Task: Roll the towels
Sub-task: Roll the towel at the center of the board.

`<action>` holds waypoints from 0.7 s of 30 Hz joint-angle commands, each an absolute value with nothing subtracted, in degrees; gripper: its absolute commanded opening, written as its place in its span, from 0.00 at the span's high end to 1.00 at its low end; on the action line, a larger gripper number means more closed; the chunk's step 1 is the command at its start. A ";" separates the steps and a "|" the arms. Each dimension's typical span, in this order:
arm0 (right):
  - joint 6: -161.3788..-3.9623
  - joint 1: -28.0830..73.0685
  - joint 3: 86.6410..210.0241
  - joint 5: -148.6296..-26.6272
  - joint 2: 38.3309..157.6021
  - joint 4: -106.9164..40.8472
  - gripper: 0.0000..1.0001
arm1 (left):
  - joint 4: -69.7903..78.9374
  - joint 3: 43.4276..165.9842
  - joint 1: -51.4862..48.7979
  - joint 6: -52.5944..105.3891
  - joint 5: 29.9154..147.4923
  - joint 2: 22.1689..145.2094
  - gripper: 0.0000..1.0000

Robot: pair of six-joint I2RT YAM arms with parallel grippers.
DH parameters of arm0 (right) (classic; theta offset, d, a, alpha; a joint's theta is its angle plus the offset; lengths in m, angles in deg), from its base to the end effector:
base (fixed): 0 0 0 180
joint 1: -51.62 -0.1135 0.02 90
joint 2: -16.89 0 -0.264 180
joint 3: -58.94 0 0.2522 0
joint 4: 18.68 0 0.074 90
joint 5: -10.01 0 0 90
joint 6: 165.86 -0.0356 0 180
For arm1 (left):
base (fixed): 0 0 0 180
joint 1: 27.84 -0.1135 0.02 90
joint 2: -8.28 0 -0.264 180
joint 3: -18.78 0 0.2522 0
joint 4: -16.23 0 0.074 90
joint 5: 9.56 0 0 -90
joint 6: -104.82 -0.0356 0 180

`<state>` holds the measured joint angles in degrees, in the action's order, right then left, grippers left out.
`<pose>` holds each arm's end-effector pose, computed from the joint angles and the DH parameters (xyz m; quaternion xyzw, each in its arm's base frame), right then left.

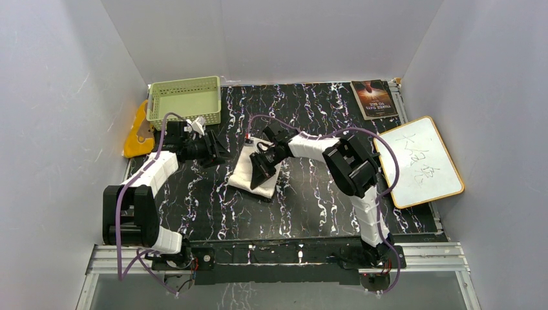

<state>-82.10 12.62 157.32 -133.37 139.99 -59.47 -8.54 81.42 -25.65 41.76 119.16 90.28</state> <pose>0.3183 0.2945 0.1425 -0.3376 0.8108 0.4781 0.0061 0.2932 -0.0335 0.2205 -0.0600 0.8764 -0.3879 0.2791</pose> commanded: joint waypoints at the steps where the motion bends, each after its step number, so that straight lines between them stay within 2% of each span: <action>1: -92.71 14.97 159.98 -146.60 142.46 -54.48 1.00 | -8.43 81.17 -25.56 41.64 123.78 88.85 0.50; 13: -120.74 20.96 154.12 -151.89 150.36 -29.40 1.00 | -1.45 78.49 -25.18 46.05 129.51 91.51 0.49; 21: -122.03 21.42 155.78 -149.02 155.45 -31.84 1.00 | 9.76 75.26 -21.82 53.56 131.03 96.26 0.53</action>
<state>-117.85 21.42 154.65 -151.78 152.02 -31.01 2.50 76.57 -23.83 48.16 127.51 94.24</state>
